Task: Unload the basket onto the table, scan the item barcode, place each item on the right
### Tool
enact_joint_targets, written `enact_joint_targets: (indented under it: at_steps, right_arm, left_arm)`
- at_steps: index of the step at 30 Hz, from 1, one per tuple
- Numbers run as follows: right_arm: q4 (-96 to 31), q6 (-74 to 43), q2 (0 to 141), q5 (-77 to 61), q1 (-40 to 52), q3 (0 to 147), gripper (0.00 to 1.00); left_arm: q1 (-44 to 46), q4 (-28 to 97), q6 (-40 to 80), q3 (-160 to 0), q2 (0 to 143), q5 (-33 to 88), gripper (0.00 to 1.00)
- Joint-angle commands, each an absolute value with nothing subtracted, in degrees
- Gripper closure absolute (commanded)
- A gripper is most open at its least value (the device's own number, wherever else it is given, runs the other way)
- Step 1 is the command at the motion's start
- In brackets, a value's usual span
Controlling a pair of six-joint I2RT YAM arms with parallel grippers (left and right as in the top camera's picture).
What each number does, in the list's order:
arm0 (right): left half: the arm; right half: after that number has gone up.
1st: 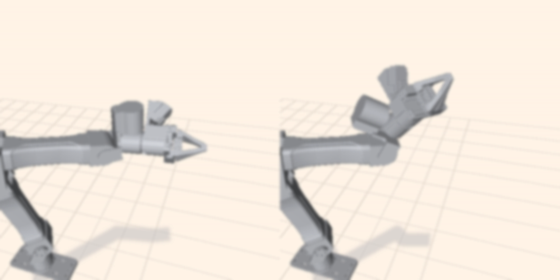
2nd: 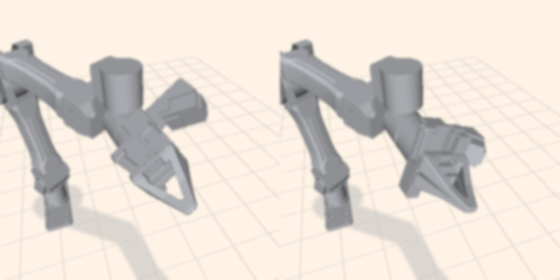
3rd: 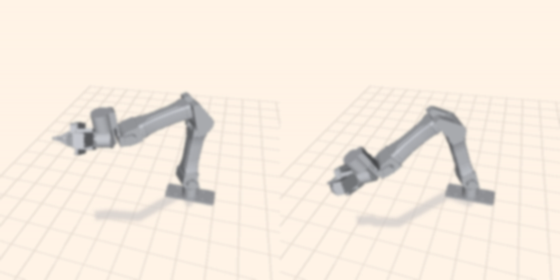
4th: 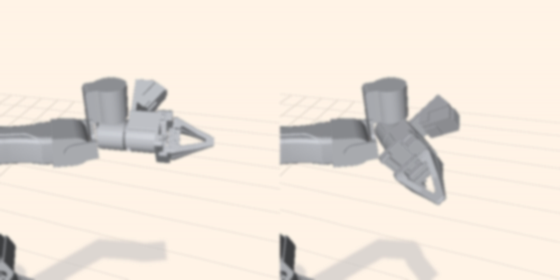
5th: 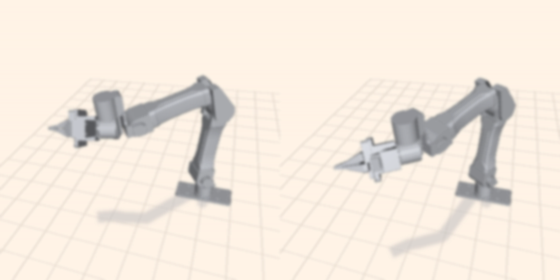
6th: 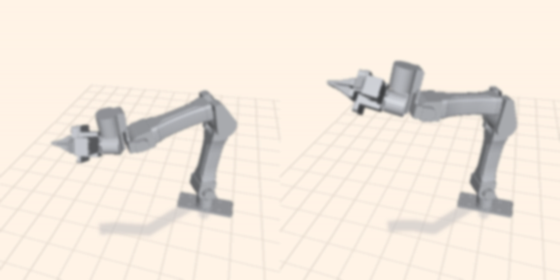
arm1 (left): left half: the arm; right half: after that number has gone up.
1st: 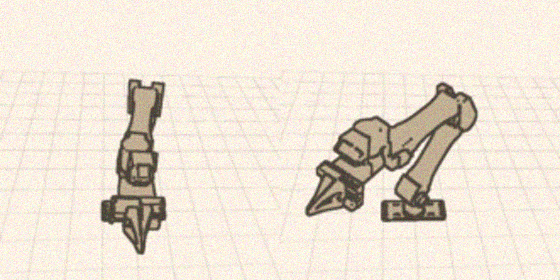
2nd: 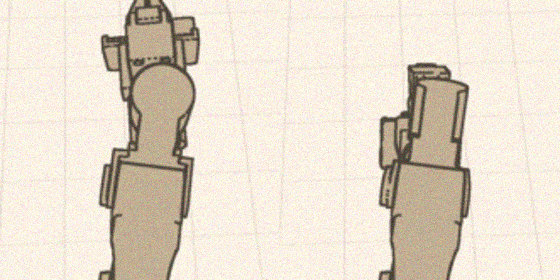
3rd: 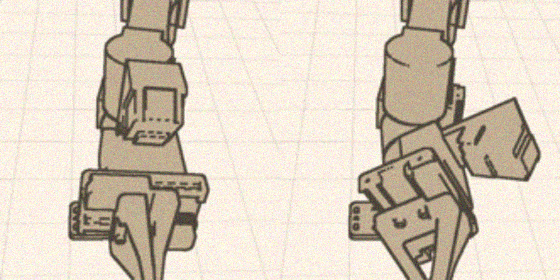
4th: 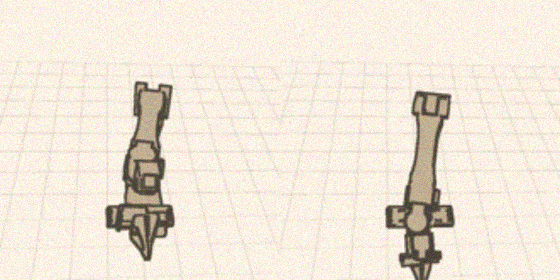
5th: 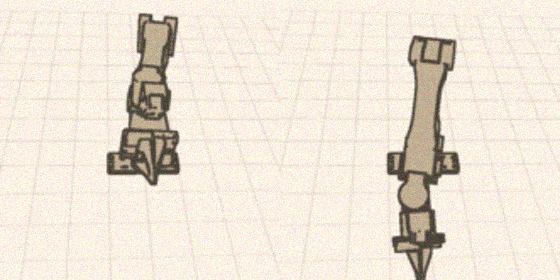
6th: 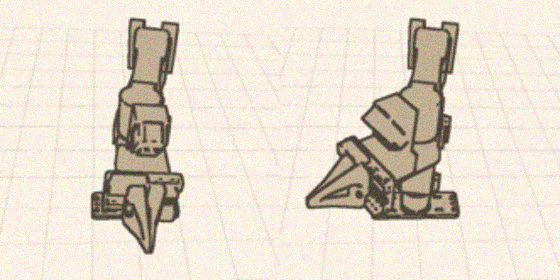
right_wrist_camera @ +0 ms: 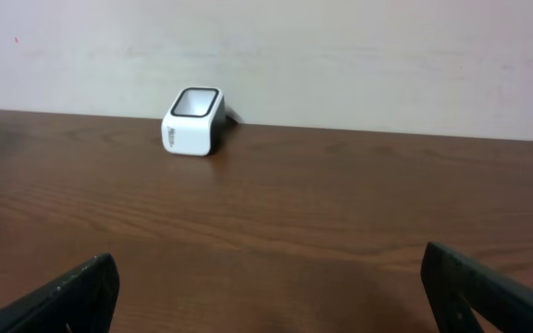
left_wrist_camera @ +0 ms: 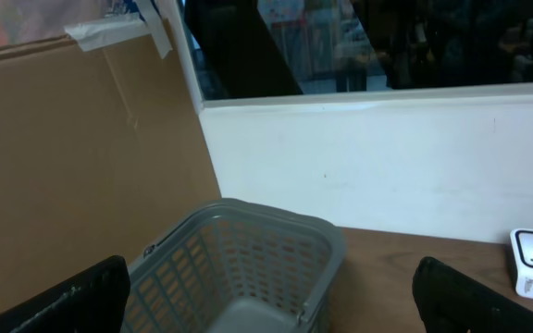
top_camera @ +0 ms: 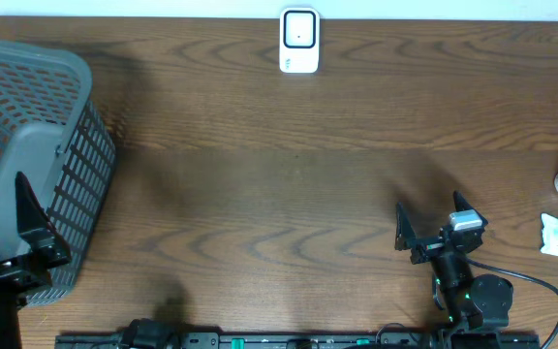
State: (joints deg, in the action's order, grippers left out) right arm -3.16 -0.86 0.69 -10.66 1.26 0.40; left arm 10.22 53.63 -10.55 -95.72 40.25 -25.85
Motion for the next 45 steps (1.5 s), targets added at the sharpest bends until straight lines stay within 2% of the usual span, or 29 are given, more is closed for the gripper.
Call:
enact_joint_targets:
  at_steps: [1,7,11,15,24,30,45]
  right_arm:
    - [-3.5,-1.7,0.3,-10.1,1.5,0.3,0.01]
    - [-3.5,-1.7,0.3,-10.1,1.5,0.3,0.01]
    - [-3.5,-1.7,0.3,-10.1,1.5,0.3,0.01]
    - [-3.5,-1.7,0.3,-10.1,1.5,0.3,0.01]
    - [-3.5,-1.7,0.3,-10.1,1.5,0.3,0.01]
    - [-3.5,-1.7,0.3,-10.1,1.5,0.3,0.01]
    - [-3.5,-1.7,0.3,-10.1,1.5,0.3,0.01]
  left_arm:
    - [9.9,54.2,-10.6,-95.8,39.0,-26.2,0.02]
    - [9.5,59.7,-2.4,-92.0,35.9,-20.6,0.02]
    - [8.2,55.6,-2.4,-82.7,32.0,-18.3,0.02]
    - [6.5,46.1,-2.2,-67.9,25.4,-14.8,0.02]
    - [4.7,14.6,-2.2,-31.6,11.5,-7.0,0.02]
    - [4.6,-3.1,-1.6,-14.9,7.5,-5.7,0.02]
    - [-0.3,-3.9,-0.7,-4.1,0.1,-1.9,0.02]
